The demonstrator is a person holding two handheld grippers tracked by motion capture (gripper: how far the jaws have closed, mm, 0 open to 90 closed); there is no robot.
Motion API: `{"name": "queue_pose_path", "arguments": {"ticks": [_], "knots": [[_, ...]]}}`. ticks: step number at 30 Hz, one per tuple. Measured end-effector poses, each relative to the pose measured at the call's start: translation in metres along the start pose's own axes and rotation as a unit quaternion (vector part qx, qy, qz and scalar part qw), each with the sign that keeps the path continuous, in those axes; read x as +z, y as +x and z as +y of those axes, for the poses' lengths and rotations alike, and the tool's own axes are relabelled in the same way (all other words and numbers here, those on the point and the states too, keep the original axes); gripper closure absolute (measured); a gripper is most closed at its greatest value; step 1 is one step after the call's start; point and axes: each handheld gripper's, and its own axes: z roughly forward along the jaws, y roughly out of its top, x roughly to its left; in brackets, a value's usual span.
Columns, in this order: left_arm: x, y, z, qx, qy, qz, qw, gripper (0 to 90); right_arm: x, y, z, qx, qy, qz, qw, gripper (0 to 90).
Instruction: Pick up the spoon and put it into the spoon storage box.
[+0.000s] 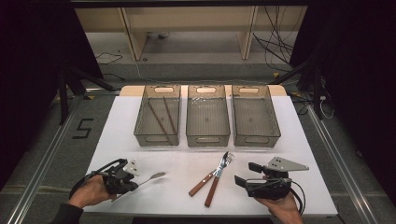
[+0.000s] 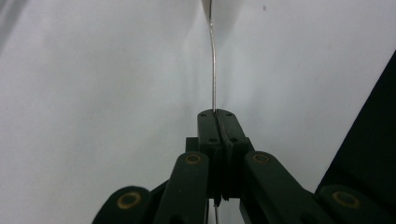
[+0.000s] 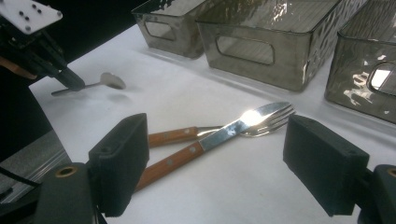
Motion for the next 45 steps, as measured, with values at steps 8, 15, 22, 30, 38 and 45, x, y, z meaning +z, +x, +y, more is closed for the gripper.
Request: {"name": "queue_pose_path", "arguments": {"ticks": [8, 15, 22, 30, 38, 45], "knots": [[0.006, -0.001, 0.006, -0.004, 0.011, 0.010, 0.9999, 89.3, 0.001, 0.000, 0.000, 0.001, 0.002, 0.001, 1.0000, 23.3], [-0.004, -0.002, 0.011, -0.013, -0.011, 0.018, 0.9997, 89.4, 0.000, 0.000, 0.000, 0.001, 0.001, 0.001, 1.0000, 23.3], [-0.014, 0.001, 0.025, -0.033, -0.054, 0.022, 0.9978, 89.4, 0.000, 0.000, 0.000, 0.000, 0.000, 0.002, 1.0000, 23.3], [-0.021, 0.005, 0.056, -0.064, -0.119, 0.034, 0.9903, 89.4, 0.000, 0.000, 0.000, 0.000, 0.000, 0.002, 1.0000, 23.3], [-0.023, 0.010, 0.088, -0.073, -0.160, 0.045, 0.9833, 89.4, 0.000, 0.001, 0.000, -0.001, -0.001, 0.004, 1.0000, 23.2], [-0.027, 0.017, 0.112, -0.086, -0.196, 0.046, 0.9757, 89.4, 0.000, 0.001, 0.000, -0.001, -0.002, 0.005, 1.0000, 23.2]]}}
